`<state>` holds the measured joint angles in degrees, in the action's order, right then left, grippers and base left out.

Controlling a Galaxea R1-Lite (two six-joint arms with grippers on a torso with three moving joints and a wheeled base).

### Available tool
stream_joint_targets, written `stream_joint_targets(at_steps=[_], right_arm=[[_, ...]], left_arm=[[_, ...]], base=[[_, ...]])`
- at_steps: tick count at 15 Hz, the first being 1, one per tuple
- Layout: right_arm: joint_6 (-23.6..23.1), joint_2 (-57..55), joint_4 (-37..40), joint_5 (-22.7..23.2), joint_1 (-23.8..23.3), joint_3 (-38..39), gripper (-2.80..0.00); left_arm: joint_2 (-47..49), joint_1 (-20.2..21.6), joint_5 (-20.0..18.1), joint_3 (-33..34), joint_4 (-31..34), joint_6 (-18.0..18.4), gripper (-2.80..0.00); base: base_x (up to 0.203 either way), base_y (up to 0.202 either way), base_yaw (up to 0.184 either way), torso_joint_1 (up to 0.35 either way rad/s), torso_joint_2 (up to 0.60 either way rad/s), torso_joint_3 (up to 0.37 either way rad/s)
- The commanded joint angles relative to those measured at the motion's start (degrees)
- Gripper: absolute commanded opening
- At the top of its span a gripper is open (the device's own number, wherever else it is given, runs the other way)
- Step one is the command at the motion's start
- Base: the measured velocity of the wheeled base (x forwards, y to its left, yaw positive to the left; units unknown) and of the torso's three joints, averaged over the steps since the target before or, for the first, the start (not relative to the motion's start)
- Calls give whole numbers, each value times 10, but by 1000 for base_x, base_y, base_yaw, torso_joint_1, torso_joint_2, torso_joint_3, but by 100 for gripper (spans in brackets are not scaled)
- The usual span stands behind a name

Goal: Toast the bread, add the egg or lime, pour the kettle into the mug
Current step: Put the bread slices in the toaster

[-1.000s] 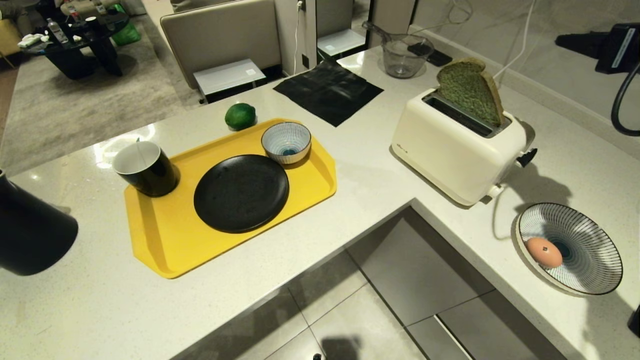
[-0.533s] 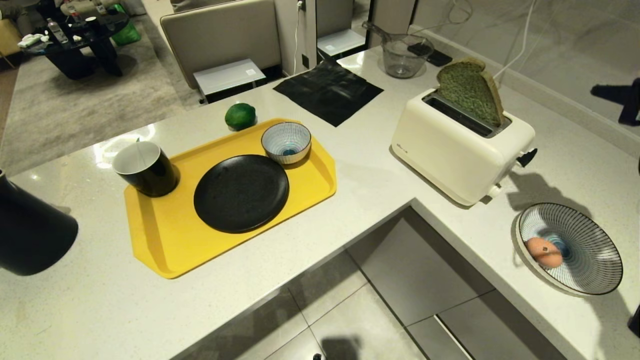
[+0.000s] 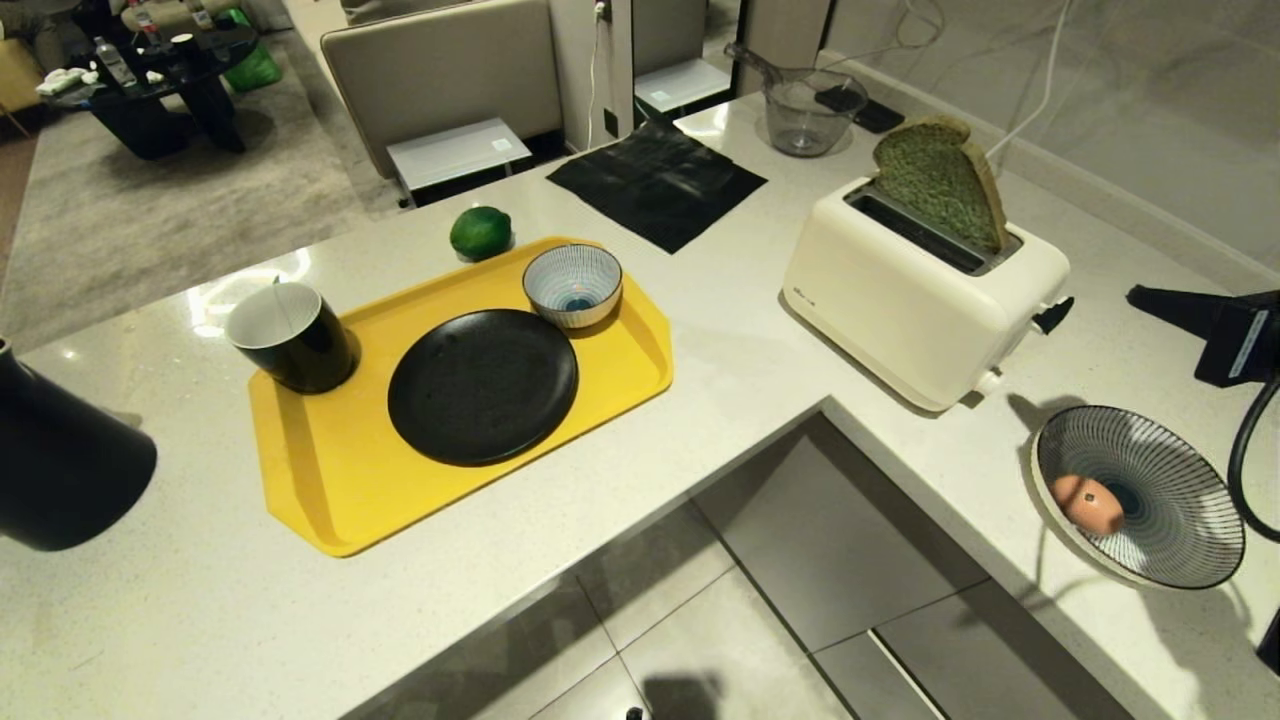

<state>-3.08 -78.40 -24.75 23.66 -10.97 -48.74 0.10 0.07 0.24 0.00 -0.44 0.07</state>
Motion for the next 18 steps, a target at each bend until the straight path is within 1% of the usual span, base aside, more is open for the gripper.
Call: stream_joint_targets(at_steps=[1, 3, 4, 14, 18], right_arm=[[5, -13, -24, 9, 2, 10, -280], [18, -16, -41, 41, 2, 16, -280], [19, -24, -46, 48, 2, 16, -280], [24, -73, -50, 70, 4, 4, -280], [44, -84, -71, 74, 13, -7, -280]], left_arm=[[0, 0, 0, 0, 0, 0, -280], [0, 0, 0, 0, 0, 0, -280], [0, 0, 0, 0, 0, 0, -280], [0, 0, 0, 0, 0, 0, -280], [0, 0, 0, 0, 0, 0, -280]], base=[[0, 0, 0, 0, 0, 0], [0, 0, 0, 0, 0, 0], [0, 0, 0, 0, 0, 0], [0, 0, 0, 0, 0, 0], [0, 0, 0, 0, 0, 0]])
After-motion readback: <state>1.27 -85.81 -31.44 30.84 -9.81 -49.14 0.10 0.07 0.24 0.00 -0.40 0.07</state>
